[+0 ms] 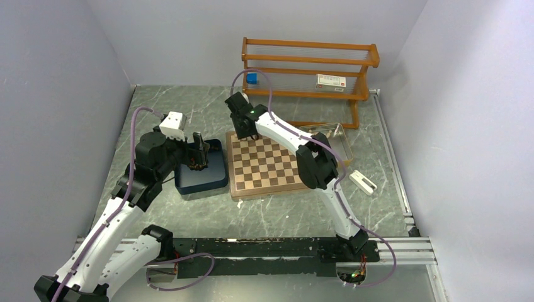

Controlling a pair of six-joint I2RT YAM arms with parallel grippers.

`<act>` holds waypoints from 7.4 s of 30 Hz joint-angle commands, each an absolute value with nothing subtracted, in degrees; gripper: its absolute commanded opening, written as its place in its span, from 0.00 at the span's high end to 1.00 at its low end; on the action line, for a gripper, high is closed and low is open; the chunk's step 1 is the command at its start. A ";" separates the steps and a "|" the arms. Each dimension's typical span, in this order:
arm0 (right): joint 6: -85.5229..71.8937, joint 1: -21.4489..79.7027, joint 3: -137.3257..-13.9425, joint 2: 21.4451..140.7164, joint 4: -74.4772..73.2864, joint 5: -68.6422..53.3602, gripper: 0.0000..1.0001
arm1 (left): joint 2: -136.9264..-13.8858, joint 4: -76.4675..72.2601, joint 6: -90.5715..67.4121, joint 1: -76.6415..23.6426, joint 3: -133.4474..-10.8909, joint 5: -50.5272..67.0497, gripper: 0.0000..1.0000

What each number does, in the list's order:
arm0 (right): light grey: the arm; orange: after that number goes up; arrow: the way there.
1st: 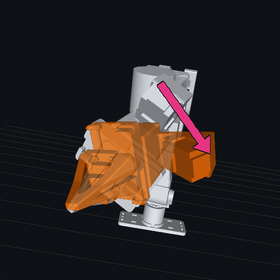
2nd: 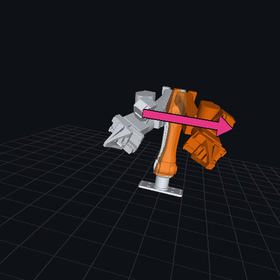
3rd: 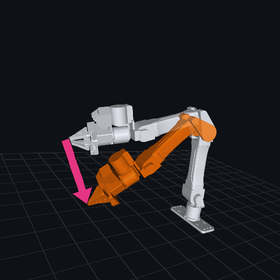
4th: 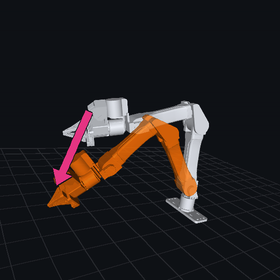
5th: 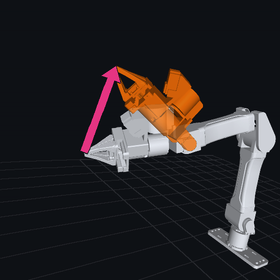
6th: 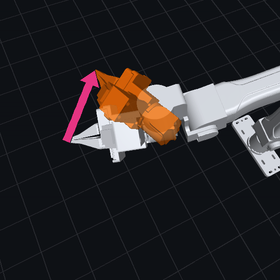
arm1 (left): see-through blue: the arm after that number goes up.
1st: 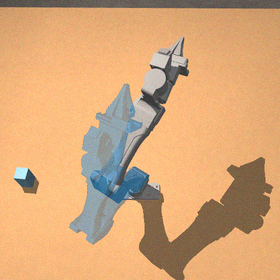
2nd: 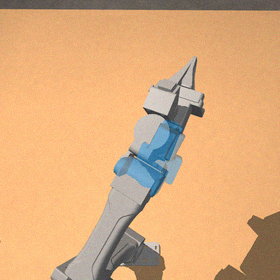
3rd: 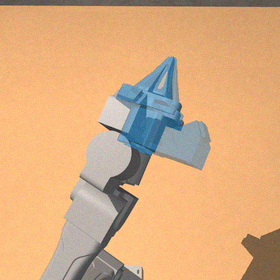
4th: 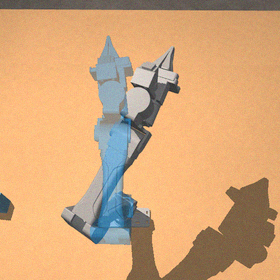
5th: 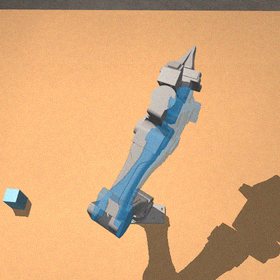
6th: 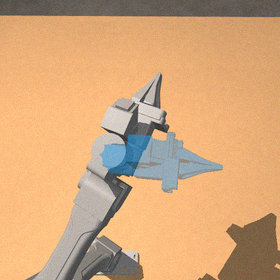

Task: Set up the chess pieces on the board
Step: Place the chess piece on the chessboard, then pick up the chess piece from the storage box, then place the chess piece on the chessboard.

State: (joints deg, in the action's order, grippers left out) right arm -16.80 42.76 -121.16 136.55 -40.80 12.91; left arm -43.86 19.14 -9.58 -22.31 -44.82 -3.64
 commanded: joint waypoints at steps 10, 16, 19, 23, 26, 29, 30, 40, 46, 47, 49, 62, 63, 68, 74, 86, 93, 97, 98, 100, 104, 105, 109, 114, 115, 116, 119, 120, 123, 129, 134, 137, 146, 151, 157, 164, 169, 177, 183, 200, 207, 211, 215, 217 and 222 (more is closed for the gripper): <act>-15.95 41.86 -114.45 124.84 -35.90 10.79 0.63 | -42.89 18.63 -8.75 -22.68 -45.68 -4.57 0.00; -13.47 41.53 -105.95 122.03 -31.09 6.50 0.64 | -42.72 18.56 -8.75 -22.68 -45.62 -4.68 0.00; -12.71 41.48 -103.69 121.78 -30.55 5.92 0.65 | -42.78 18.65 -8.71 -22.68 -45.62 -4.68 0.00; -12.06 41.08 -100.58 119.32 -29.96 6.24 0.68 | -42.80 18.64 -8.72 -22.68 -45.62 -4.70 0.00; -12.30 39.31 -96.70 114.49 -28.75 5.62 0.67 | -42.87 18.65 -8.70 -22.68 -45.62 -4.80 0.00; -12.76 36.63 -92.20 109.33 -28.23 5.68 0.65 | -42.97 18.62 -8.69 -22.68 -45.62 -4.68 0.00; -13.01 35.53 -90.62 107.60 -28.05 6.30 0.65 | -43.02 18.55 -8.69 -22.68 -45.62 -4.69 0.00; -13.05 17.23 -74.31 94.82 -25.39 7.22 0.65 | -43.07 18.37 -8.81 -22.68 -45.62 -4.02 0.00; -12.40 12.15 -72.18 96.42 -22.26 10.44 0.63 | -42.93 18.35 -8.84 -22.68 -45.53 -3.50 0.00; -12.39 11.67 -71.91 97.09 -21.28 10.52 0.62 | -42.91 18.37 -8.78 -22.68 -45.53 -3.47 0.00; -12.21 10.64 -71.59 98.56 -19.35 10.70 0.62 | -42.73 18.37 -8.76 -22.68 -45.53 -3.67 0.00; -11.26 6.80 -70.89 105.28 -11.47 10.40 0.70 | -42.61 18.52 -8.64 -22.68 -45.51 -4.08 0.00; -11.03 6.77 -70.74 105.55 -11.03 10.23 0.70 | -42.69 18.54 -8.67 -22.68 -45.53 -4.08 0.00; -10.59 6.64 -70.10 107.26 -9.57 10.28 0.69 | -42.80 18.54 -8.68 -22.68 -45.53 -4.21 0.00; -10.37 6.51 -70.38 108.94 -9.04 9.96 0.68 | -43.10 18.67 -8.56 -22.68 -45.55 -4.19 0.00; -9.88 6.42 -70.64 110.59 -8.68 10.60 0.70 | -43.41 18.50 -8.61 -22.68 -45.59 -4.06 0.00; -10.28 6.43 -71.06 111.18 -9.38 10.00 0.70 | -43.46 18.46 -8.62 -22.68 -45.53 -4.04 0.00; -10.11 6.44 -71.04 111.29 -9.49 10.55 0.77 | -43.42 18.46 -8.65 -22.68 -45.53 -3.95 0.00; -10.03 6.43 -70.90 111.04 -9.43 10.69 0.79 | -43.42 18.46 -8.68 -22.68 -45.53 -3.95 0.00; -10.02 6.44 -70.83 110.64 -9.50 10.79 0.81 | -43.47 18.46 -8.64 -22.68 -45.52 -3.95 0.00; -10.38 6.46 -71.66 109.25 -11.24 11.95 0.85 | -43.42 18.45 -8.66 -22.68 -45.53 -3.90 0.00; -10.71 6.52 -71.97 108.92 -11.83 12.03 0.86 | -43.43 18.46 -8.65 -22.68 -45.53 -3.95 0.00; -11.76 6.83 -73.77 107.21 -14.74 12.30 0.88 | -43.42 18.46 -8.64 -22.68 -45.53 -3.95 0.00; -12.42 7.81 -75.82 104.78 -17.79 12.06 0.88 | -43.48 18.46 -8.68 -22.68 -45.61 -3.93 0.00; -12.55 8.15 -76.07 104.20 -18.09 11.90 0.88 | -43.52 18.46 -8.62 -22.68 -45.60 -4.02 0.00; -12.76 8.53 -76.25 103.51 -18.28 11.75 0.88 | -43.56 18.52 -8.56 -22.68 -45.61 -4.04 0.00; -13.10 9.81 -76.73 101.63 -18.68 10.14 0.88 | -43.34 18.54 -8.52 -22.68 -45.62 -4.49 0.00; -13.13 10.43 -76.97 100.86 -19.00 9.62 0.88 | -43.29 18.54 -8.52 -22.68 -45.62 -4.43 0.00; -12.92 13.35 -77.53 98.97 -19.06 8.41 0.88 | -43.29 18.71 -8.41 -22.68 -45.69 -4.46 0.00; -13.62 21.80 -79.92 96.91 -18.91 7.97 0.88 | -42.89 18.89 -8.56 -22.68 -45.79 -5.15 0.00; -15.59 29.03 -81.61 98.02 -18.02 8.16 0.88 | -42.43 19.16 -8.61 -22.59 -45.97 -5.81 0.00; -16.33 33.29 -84.53 100.59 -19.27 9.69 0.88 | -42.22 19.17 -8.52 -22.59 -45.96 -5.73 0.00; -16.52 42.73 -89.22 107.82 -20.29 11.36 0.88 | -41.01 19.36 -8.08 -22.59 -45.88 -5.78 0.00; -16.10 46.14 -92.89 112.70 -21.95 12.46 0.88 | -41.08 19.42 -8.11 -22.59 -46.05 -5.68 0.00; -15.86 48.36 -99.66 119.92 -25.41 13.18 0.88 | -40.98 19.51 -8.17 -22.60 -46.14 -6.09 0.00; -16.15 48.96 -106.04 126.35 -28.91 14.70 0.88 | -40.90 19.56 -8.17 -22.60 -46.23 -6.38 0.00; -16.03 48.96 -107.13 127.75 -29.68 15.18 0.87 | -40.99 19.43 -8.17 -22.59 -46.14 -5.94 0.00; -16.09 48.96 -108.28 129.51 -29.85 15.53 0.86 | -40.83 19.39 -8.17 -22.59 -46.05 -5.76 0.00; -16.49 48.87 -109.74 130.89 -30.01 16.06 0.85 | -40.69 19.42 -8.17 -22.60 -46.05 -5.82 0.00; -18.31 48.09 -110.97 132.52 -31.21 16.60 0.84 | -40.35 19.45 -8.17 -22.59 -46.04 -5.81 0.00; -18.71 47.55 -111.69 133.78 -31.06 16.06 0.84 | -40.46 19.42 -8.17 -22.63 -45.97 -5.77 0.00; -18.88 47.30 -112.06 134.21 -31.03 15.75 0.84 | -40.51 19.42 -8.16 -22.59 -45.96 -5.78 0.00; -19.05 47.28 -112.10 134.37 -31.08 15.61 0.84 | -40.46 19.42 -8.06 -22.59 -45.99 -5.89 0.00; -19.03 47.28 -112.19 134.44 -31.19 15.64 0.84 | -40.49 19.42 -8.04 -22.59 -45.97 -5.77 0.00; -19.16 47.20 -112.28 134.86 -31.12 15.41 0.83 | -40.43 19.42 -8.05 -22.59 -45.97 -5.79 0.00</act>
State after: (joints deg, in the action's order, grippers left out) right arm -18.35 47.68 -110.98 132.53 -30.98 15.64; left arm -41.04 19.64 -8.73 -22.31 -44.84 -5.41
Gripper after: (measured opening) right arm 0.177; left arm 0.995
